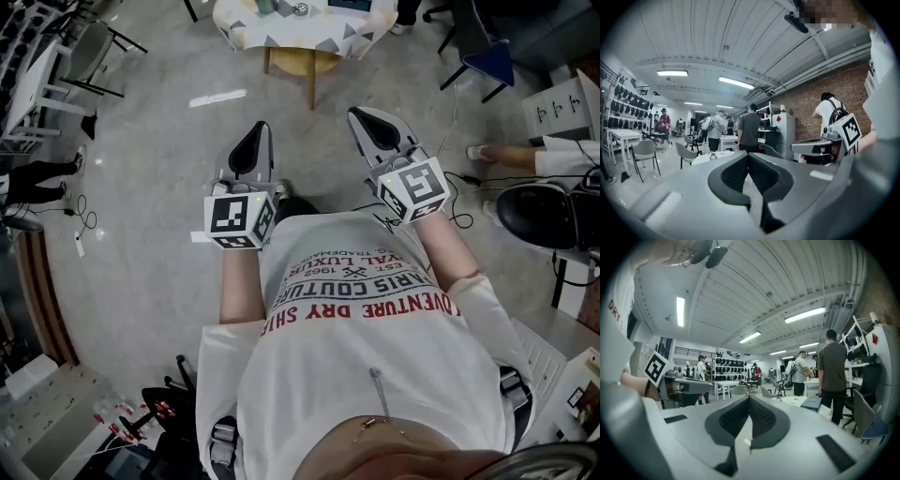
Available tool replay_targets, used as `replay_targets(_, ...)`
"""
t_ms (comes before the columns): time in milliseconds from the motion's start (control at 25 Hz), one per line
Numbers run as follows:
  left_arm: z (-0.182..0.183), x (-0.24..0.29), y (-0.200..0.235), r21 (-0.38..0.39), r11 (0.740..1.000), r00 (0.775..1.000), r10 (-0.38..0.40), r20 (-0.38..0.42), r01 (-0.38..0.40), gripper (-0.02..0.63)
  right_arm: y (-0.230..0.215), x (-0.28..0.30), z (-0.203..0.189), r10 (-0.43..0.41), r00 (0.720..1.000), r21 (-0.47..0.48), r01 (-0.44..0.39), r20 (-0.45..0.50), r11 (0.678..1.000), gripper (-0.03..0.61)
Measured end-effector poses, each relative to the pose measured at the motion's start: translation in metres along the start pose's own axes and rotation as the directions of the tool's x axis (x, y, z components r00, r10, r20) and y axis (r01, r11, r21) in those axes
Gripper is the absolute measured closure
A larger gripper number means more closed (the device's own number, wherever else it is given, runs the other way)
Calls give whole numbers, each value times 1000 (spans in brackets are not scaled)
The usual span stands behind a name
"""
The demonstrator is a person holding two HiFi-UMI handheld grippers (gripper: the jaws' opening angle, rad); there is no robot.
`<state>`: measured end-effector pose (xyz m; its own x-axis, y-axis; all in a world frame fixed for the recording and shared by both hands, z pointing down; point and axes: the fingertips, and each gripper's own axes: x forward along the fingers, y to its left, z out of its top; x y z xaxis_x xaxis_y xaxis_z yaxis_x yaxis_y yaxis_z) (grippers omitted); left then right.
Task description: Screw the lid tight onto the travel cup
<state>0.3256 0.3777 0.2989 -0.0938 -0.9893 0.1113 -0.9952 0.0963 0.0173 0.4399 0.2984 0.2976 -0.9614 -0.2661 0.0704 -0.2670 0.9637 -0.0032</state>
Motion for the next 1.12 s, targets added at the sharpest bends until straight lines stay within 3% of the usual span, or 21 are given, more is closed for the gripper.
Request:
replay_targets(160, -11, 10, 9, -11, 1000, 999, 4, -37, -4, 589, -9, 14, -16, 8, 998, 29, -6, -67, 1000, 568)
replay_targets(240, -21, 20, 21, -20, 1000, 997, 1, -72, -2, 424, -14, 28, -23, 12, 996, 41, -8, -92, 999, 521)
replay_targets(280, -25, 25, 29, -25, 1000, 997, 2, -81, -4, 394, -16, 37, -25, 16, 995, 46, -11, -99, 999, 450)
replay_targets(320, -27, 31, 39, -30, 1000, 997, 4, -82, -7, 393, -17, 47, -27, 20, 995, 46, -15, -103, 999, 406)
replay_targets(400, -28, 44, 60, -40, 999, 997, 3, -72, -6, 375, -21, 69, -28, 21, 994, 31, -18, -110, 999, 388)
replay_targets(720, -29, 110, 163, -99, 995, 997, -33, -69, 26, 336, -43, 181, -28, -27, 985, 6, 29, -169, 1000, 388)
replay_targets(840, -22, 142, 211, -95, 993, 995, -76, -67, 70, 331, -57, 236, -24, -47, 979, -5, 47, -198, 999, 388)
replay_targets(1120, -11, 215, 296, -88, 976, 974, -208, -90, 201, 319, -96, 333, -11, -170, 960, 5, 176, -220, 984, 388)
